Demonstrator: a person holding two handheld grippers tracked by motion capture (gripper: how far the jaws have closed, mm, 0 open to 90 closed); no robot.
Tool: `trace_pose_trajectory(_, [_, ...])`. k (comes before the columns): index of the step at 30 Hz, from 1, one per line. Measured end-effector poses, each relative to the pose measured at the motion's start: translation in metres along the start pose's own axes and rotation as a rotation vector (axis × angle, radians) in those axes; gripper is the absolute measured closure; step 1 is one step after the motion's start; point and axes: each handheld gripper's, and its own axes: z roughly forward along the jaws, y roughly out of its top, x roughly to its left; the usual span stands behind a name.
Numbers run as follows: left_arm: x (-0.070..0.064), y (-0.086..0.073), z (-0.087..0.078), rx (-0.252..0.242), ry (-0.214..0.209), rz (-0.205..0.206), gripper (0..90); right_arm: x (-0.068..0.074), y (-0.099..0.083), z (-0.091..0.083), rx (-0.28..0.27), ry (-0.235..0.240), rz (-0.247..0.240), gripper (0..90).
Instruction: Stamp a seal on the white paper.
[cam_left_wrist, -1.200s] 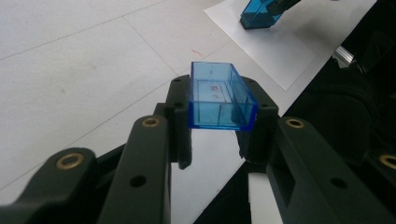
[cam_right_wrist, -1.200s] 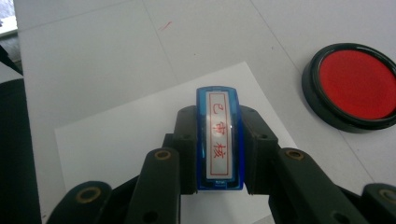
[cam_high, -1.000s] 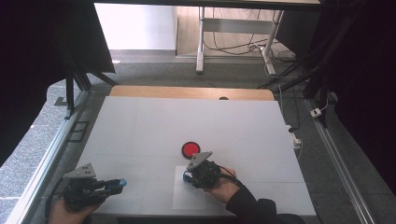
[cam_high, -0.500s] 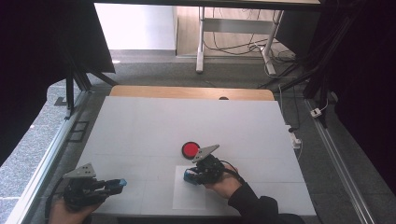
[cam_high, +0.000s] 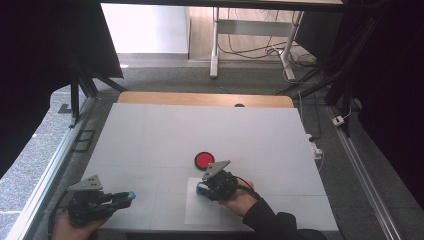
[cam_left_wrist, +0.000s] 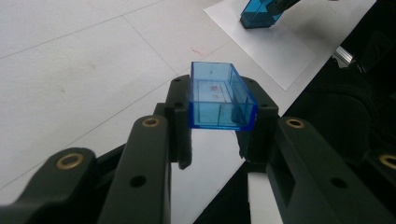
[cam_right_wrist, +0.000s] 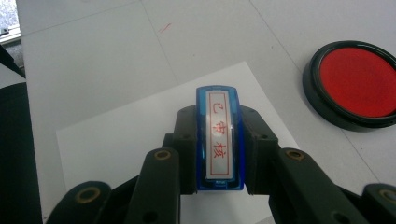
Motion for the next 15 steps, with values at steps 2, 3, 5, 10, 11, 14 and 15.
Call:
trace_pose_trajectory(2, [-0.0001,0.0,0.0,0.0,0.0,0.0,68.7,-0.0009,-0.0005,0.0,-0.004,0.005,0.005,71.2])
trace_pose_trajectory(3, [-0.0002,0.0,0.0,0.0,0.0,0.001,68.7,-0.0013,-0.0006,-0.0004,-0.002,0.007,0.013,71.2])
trace_pose_trajectory(5, [-0.0002,0.0,0.0,0.0,0.0,0.001,68.7,-0.0023,-0.001,-0.0003,-0.006,0.014,0.014,71.1])
trace_pose_trajectory(10, [0.0,0.0,-0.0001,0.0,0.0,0.0,68.7,-0.0032,-0.0007,-0.0004,-0.007,0.022,0.022,71.0])
trace_pose_trajectory(11, [-0.0001,0.0,-0.0001,0.0,0.001,0.0,68.7,-0.0036,-0.0004,-0.0005,-0.006,0.022,0.021,71.0])
trace_pose_trajectory(14, [-0.0001,0.0,-0.0001,0.0,0.001,0.001,68.7,-0.0037,-0.0002,-0.0007,-0.005,0.023,0.02,71.0])
trace_pose_trajectory(15, [-0.0001,0.0,-0.0001,0.0,0.001,0.001,68.7,-0.0037,-0.0001,-0.0007,-0.006,0.022,0.021,70.9])
